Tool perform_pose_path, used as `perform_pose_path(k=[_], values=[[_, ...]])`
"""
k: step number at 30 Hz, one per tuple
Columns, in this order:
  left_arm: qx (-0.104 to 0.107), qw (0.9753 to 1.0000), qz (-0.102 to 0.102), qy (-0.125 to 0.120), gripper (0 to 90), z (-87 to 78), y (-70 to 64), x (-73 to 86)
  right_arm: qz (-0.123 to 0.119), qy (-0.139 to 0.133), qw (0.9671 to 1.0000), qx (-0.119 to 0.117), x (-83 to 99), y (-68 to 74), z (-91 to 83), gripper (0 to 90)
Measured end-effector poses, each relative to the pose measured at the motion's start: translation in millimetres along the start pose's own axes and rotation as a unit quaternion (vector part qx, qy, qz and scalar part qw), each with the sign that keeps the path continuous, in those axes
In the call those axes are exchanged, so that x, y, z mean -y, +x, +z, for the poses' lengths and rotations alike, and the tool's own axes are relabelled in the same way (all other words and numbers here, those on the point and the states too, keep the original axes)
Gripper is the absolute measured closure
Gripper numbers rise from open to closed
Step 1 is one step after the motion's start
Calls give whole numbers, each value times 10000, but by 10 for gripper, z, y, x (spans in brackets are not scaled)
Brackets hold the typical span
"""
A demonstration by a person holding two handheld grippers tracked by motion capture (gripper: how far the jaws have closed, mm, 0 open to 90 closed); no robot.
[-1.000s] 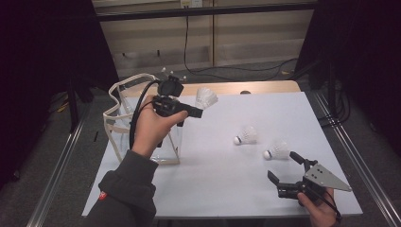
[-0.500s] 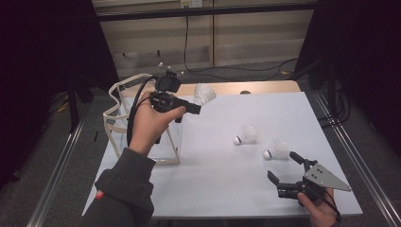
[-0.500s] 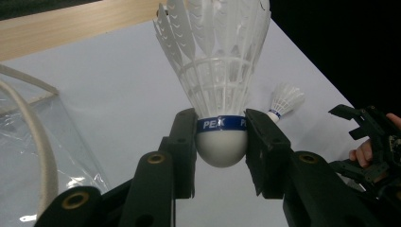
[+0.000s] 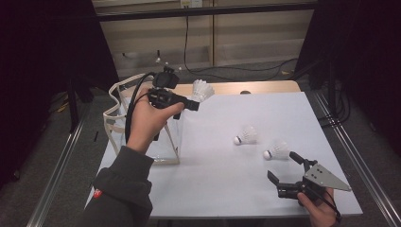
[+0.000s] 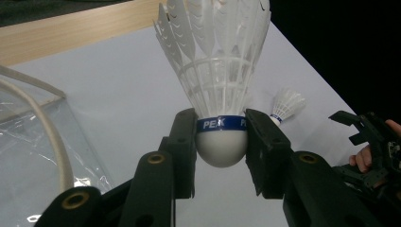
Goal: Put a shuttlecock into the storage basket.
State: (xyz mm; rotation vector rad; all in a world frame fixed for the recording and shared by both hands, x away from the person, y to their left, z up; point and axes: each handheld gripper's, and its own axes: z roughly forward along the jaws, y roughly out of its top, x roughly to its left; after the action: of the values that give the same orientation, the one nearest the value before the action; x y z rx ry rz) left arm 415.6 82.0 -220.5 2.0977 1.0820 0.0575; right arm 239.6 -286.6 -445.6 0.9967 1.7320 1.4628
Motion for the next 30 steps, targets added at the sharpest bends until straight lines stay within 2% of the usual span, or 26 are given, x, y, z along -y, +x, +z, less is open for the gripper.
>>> perform_pose_path(k=[30], values=[[-128,9998,-152,-102,657,-119,111,-72,8,-7,10000,-4,-1,3,-1,4]])
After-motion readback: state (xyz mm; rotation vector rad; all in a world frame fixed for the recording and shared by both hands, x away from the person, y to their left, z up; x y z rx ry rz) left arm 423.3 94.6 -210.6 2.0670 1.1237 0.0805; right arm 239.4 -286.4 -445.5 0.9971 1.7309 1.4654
